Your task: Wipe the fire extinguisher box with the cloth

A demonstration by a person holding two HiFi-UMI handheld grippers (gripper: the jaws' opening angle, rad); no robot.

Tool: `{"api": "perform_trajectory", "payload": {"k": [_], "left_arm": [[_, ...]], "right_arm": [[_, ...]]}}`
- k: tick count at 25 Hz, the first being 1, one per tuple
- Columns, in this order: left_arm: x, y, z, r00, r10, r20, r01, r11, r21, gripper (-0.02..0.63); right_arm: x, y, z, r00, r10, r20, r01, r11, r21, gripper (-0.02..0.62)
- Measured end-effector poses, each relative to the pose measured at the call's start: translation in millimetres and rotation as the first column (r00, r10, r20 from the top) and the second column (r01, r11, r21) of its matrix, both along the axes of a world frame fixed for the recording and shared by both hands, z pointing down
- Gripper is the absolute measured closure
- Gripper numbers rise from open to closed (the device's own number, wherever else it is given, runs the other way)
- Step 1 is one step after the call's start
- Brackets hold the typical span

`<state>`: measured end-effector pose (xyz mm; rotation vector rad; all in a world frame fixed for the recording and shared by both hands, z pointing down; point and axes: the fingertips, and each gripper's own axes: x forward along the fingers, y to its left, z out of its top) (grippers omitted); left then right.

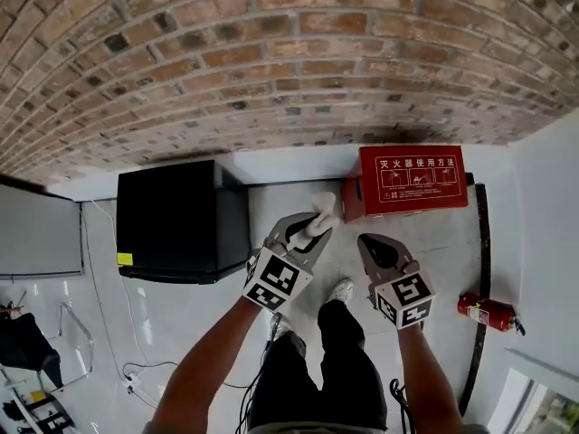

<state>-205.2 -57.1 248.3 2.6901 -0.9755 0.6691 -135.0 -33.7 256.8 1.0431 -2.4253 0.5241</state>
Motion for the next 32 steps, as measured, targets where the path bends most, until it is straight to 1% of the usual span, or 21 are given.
{"api": "perform_trajectory", "payload": {"k": [3,9,11,16,19,23,26,32], "left_arm": [[9,6,-50,0.999,-0.023,-0.044,0.023,1.000,-0.014,0.497],[25,19,-129,0.994,-0.055,-0.096,0.051,0.997,-0.052,0.497],[28,25,-150,0.994,-0.052,-0.099,0.045,0.997,-0.067,0.497],[32,26,-200,0.991,-0.059,-0.122,0.053,0.998,-0.046,0.497],[37,25,-222,0.990,-0.053,-0.132,0.049,0.998,-0.039,0.497],[43,37,-241,0.993,-0.044,-0.114,0.040,0.999,-0.037,0.497],[45,41,-257,0.992,-0.037,-0.117,0.034,0.999,-0.027,0.497],[49,51,-279,0.992,-0.017,-0.121,0.017,1.000,-0.003,0.497]], "right_arm": [[0,0,-53,1.000,0.005,0.019,-0.006,0.999,0.049,0.571],[5,0,-148,0.998,0.025,0.065,-0.035,0.988,0.152,0.571],[8,1,-172,0.997,0.027,0.077,-0.040,0.984,0.175,0.571],[14,-1,-219,0.993,0.035,0.109,-0.058,0.975,0.216,0.571],[20,-7,-245,0.992,0.041,0.119,-0.069,0.966,0.248,0.571],[24,0,-273,0.991,0.040,0.129,-0.074,0.961,0.267,0.571],[25,-1,-293,0.990,0.039,0.135,-0.078,0.953,0.293,0.571],[21,4,-320,0.988,0.030,0.152,-0.080,0.939,0.334,0.571]]}}
